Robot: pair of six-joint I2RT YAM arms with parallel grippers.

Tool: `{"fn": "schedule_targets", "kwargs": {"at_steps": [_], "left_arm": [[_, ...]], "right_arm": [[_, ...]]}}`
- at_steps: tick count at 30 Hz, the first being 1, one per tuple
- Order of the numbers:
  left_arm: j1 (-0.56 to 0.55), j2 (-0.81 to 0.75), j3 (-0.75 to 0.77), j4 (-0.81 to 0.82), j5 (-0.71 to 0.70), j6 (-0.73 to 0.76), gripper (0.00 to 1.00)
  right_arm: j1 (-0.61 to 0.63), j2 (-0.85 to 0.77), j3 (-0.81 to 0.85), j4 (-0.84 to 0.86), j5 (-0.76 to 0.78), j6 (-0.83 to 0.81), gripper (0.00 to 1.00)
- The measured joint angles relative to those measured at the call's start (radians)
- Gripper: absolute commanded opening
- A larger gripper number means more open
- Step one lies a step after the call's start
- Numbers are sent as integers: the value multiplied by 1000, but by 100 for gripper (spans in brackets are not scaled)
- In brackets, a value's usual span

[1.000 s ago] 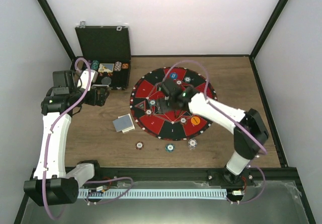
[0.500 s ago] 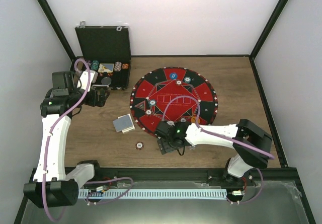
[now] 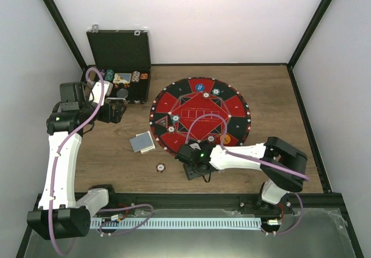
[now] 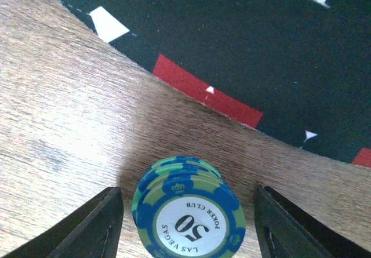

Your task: Distribute texas hold em gaming equipment

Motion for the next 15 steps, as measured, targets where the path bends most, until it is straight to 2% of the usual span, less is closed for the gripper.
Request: {"fn": "schedule_targets", "kwargs": {"at_steps": [10,15], "left_arm": [[0,0,0,0,4,0,100],[0,0,0,1,4,0,100]], "right_arm": [[0,23,27,-3,9,-3,59],[0,26,31,-5,9,-8,50]]}}
